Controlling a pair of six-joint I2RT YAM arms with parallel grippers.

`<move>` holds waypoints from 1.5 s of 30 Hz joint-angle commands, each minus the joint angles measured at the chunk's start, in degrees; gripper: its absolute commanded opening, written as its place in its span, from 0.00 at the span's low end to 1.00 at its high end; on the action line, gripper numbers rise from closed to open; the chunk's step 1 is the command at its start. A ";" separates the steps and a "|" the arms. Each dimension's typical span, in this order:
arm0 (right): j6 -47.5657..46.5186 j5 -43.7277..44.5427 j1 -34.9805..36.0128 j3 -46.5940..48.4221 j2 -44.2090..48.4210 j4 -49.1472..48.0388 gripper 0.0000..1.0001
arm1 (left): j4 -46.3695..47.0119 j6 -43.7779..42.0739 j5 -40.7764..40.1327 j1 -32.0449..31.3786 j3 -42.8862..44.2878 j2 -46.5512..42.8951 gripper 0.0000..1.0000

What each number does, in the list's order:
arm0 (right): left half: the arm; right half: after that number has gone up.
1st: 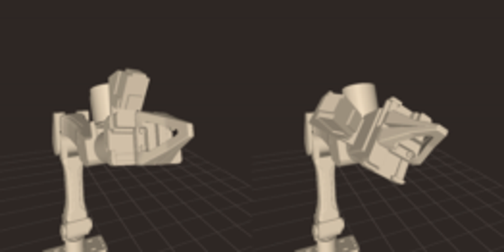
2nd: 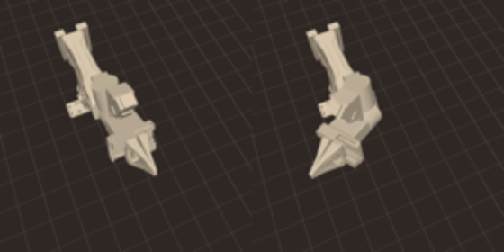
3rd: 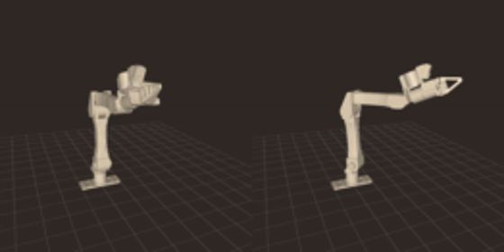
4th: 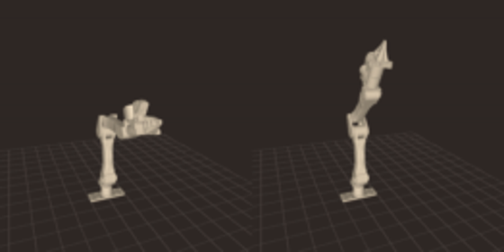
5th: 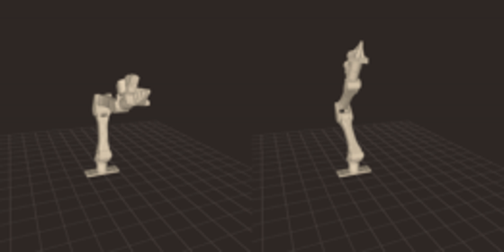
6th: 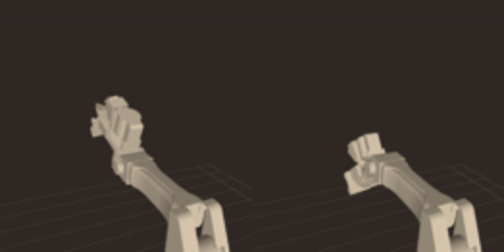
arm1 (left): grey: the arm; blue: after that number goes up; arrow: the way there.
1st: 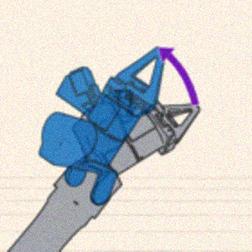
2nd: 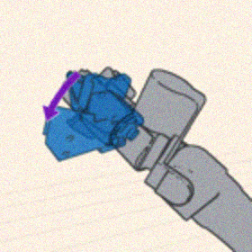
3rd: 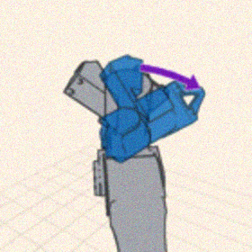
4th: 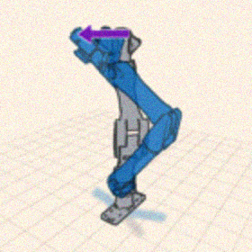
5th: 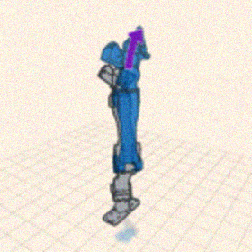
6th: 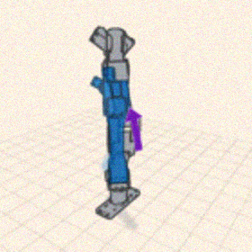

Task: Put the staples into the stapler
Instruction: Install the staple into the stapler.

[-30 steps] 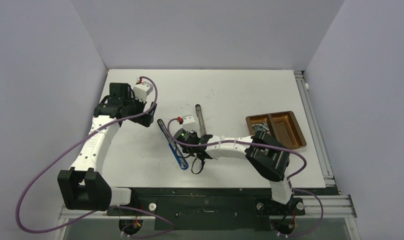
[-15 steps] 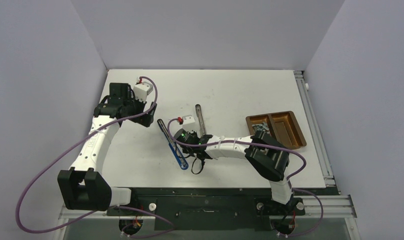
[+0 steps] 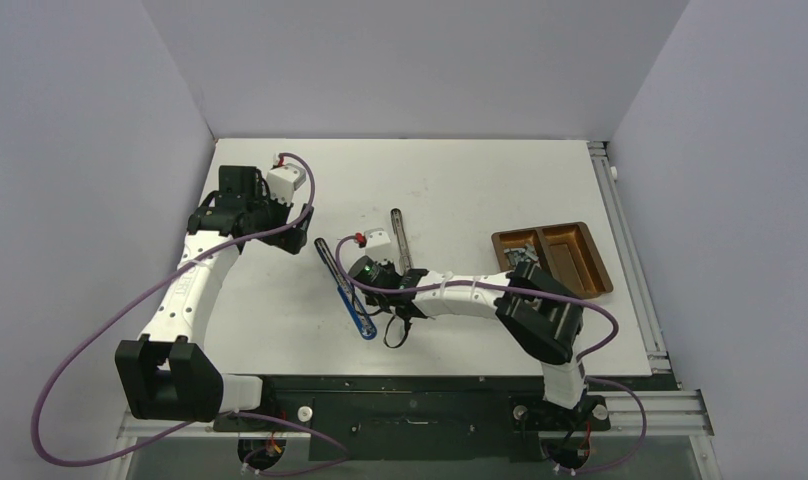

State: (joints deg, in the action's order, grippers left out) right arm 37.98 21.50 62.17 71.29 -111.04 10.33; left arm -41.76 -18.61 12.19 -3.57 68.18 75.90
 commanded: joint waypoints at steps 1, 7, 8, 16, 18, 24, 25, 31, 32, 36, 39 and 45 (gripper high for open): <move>-0.84 0.14 -0.48 -0.62 4.32 -1.94 0.09 | 2.34 -0.15 0.03 0.50 2.58 -0.28 0.98; -0.61 0.58 -0.72 -1.35 4.34 -1.52 0.09 | 2.42 -0.11 0.27 0.47 2.32 -0.28 0.99; -0.54 0.52 -0.77 -1.53 4.28 -1.54 0.09 | 2.53 -0.11 0.34 0.43 2.25 -0.26 0.99; -0.34 -0.20 -0.92 -2.51 3.91 -2.03 0.09 | 2.52 -0.02 0.24 0.41 2.49 -0.19 0.98; -0.58 -0.36 -0.97 -2.47 3.87 -2.13 0.09 | 2.54 -0.02 0.25 0.42 2.42 -0.17 0.98; -1.14 -0.25 -0.99 -2.27 4.89 -2.79 0.09 | 2.41 0.07 0.35 0.43 2.29 -0.22 0.98; -1.36 -0.28 -0.98 -2.14 5.15 -2.81 0.09 | 2.51 0.07 0.35 0.45 2.29 -0.16 0.98; -1.44 0.10 -0.76 -1.92 5.74 -3.10 0.09 | 2.49 0.13 0.56 0.43 2.48 -0.21 0.98; -1.46 -0.02 -0.73 -1.98 5.75 -3.21 0.09 | 2.52 0.15 0.59 0.41 2.43 -0.22 0.99; -1.54 -0.47 -0.65 -1.94 5.47 -3.61 0.09 | 2.60 0.15 0.45 0.46 2.18 -0.22 0.99; -1.39 -1.01 -0.76 -1.77 4.66 -3.57 0.09 | 2.71 0.15 0.34 0.41 2.10 -0.30 0.98; -0.99 -1.49 -0.85 -2.12 3.66 -3.74 0.09 | 2.62 -0.02 0.20 0.50 2.13 -0.34 0.98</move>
State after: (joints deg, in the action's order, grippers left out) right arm 36.77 20.03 61.52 68.75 -108.25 8.97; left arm -41.76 -18.59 12.21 -3.57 68.18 75.90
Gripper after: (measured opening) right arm 0.091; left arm 0.985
